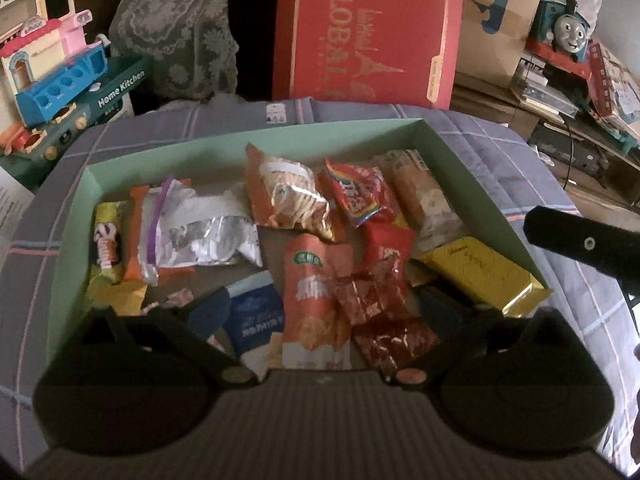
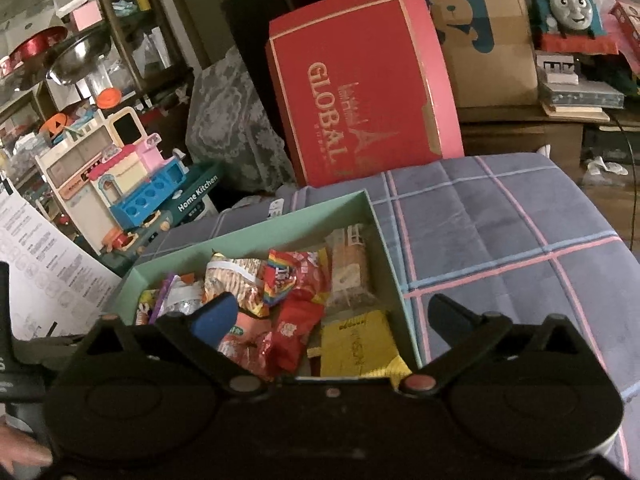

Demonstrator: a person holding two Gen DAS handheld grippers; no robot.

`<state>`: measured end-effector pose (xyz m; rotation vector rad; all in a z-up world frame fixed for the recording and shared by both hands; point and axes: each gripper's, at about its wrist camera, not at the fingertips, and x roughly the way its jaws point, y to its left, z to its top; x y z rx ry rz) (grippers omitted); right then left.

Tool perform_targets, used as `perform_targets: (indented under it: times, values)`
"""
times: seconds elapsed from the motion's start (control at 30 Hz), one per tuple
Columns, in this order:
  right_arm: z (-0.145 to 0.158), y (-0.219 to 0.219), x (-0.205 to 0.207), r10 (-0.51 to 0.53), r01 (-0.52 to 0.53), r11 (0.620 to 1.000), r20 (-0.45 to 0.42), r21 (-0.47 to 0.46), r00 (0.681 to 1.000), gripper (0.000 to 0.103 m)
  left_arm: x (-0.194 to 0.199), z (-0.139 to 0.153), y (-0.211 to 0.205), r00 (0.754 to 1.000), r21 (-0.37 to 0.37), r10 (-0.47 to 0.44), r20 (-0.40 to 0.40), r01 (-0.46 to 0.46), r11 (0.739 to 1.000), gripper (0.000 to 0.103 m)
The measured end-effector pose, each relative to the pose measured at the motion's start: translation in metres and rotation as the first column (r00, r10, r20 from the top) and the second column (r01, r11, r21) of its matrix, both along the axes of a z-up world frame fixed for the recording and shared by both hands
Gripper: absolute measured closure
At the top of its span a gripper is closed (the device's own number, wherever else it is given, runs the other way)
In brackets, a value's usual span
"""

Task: Organize snacks
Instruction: 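Carry both snacks into the green tray and open both tools, then move both tools back from the tray to the last snacks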

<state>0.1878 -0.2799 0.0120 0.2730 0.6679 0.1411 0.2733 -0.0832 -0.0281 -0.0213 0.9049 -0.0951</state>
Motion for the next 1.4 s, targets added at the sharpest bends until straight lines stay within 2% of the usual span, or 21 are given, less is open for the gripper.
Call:
perform_targets:
  times: [0.37,0.63,0.93,1.1,1.33,1.4]
  values:
    - [0.009,-0.008,-0.037,-0.009,0.009,1.0,-0.014,-0.006,1.0,0.0,-0.039,0.014,-0.01,0.999,-0.014,-0.04,0.002,0.04,0.999,0.0]
    - [0.01,-0.022,-0.095,-0.037,0.038,0.999,-0.049,0.005,0.998,0.0,-0.101,0.01,-0.026,0.991,-0.026,-0.126,-0.037,0.125,0.992,0.0]
    - [-0.016,-0.034,-0.163,-0.082,0.086,0.996,-0.122,0.03,0.989,0.0,-0.179,-0.017,-0.044,0.956,-0.043,-0.263,-0.127,0.26,0.965,0.0]
    - [-0.033,-0.035,-0.188,-0.086,0.095,0.994,-0.161,0.049,0.983,0.0,-0.208,-0.028,-0.051,0.932,-0.066,-0.324,-0.16,0.317,0.946,0.001]
    - [-0.043,-0.035,-0.204,-0.092,0.104,0.993,-0.18,0.056,0.979,0.0,-0.226,-0.035,-0.063,0.901,-0.08,-0.392,-0.185,0.384,0.92,0.018]
    - [-0.045,-0.035,-0.205,-0.095,0.108,0.992,-0.187,0.058,0.978,0.0,-0.228,-0.039,-0.067,0.895,-0.084,-0.401,-0.193,0.392,0.916,0.033]
